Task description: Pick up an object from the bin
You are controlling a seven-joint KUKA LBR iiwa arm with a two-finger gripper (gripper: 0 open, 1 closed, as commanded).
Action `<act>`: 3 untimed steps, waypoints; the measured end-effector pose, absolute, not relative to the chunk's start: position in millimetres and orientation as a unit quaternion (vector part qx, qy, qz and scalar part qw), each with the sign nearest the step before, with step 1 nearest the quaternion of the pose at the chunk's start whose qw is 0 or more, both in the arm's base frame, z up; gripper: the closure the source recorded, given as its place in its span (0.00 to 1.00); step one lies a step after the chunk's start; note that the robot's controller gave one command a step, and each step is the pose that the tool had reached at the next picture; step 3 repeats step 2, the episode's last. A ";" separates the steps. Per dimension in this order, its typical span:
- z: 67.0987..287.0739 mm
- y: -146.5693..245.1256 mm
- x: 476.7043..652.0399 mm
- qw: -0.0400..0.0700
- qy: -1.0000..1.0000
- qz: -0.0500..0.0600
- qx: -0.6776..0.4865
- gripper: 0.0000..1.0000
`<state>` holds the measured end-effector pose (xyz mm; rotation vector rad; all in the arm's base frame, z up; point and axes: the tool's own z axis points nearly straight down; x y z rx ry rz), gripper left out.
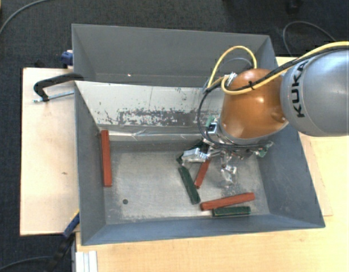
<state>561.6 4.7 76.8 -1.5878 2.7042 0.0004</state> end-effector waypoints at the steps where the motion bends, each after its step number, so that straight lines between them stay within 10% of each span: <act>1: 76.6 4.8 561.4 0.002 0.862 0.000 -0.506 1.00; 2: 206.1 -18.5 576.3 0.007 0.853 -0.004 -0.522 1.00; 3: 206.1 -18.5 576.3 0.007 0.853 -0.004 -0.522 1.00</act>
Offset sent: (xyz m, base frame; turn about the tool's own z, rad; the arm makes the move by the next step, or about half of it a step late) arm 0.0000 0.0000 0.0000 0.0000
